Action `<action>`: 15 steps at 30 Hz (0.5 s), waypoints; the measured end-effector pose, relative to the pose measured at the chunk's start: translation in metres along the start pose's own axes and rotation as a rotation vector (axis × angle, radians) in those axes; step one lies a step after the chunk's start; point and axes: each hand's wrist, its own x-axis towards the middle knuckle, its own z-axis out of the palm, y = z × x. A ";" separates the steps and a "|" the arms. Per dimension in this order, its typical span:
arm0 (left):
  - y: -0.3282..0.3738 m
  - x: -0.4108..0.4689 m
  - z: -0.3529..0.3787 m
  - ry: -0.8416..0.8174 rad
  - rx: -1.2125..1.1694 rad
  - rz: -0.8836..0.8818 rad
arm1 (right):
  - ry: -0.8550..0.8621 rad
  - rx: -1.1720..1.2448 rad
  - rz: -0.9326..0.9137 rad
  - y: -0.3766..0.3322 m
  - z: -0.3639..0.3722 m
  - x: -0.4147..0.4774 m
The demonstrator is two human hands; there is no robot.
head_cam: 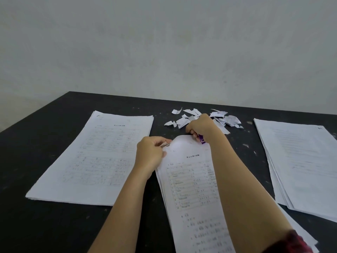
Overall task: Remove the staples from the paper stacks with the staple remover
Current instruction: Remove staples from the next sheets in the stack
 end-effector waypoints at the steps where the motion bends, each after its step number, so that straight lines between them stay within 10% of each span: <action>1: -0.001 0.000 0.000 0.006 -0.041 -0.021 | 0.008 0.010 -0.001 0.000 0.000 0.000; 8: -0.002 0.007 -0.003 0.058 -0.335 -0.231 | 0.206 0.272 -0.219 0.007 -0.012 -0.013; 15: 0.007 0.003 -0.001 0.018 -0.493 -0.197 | -0.051 -0.274 -0.509 -0.002 -0.016 -0.042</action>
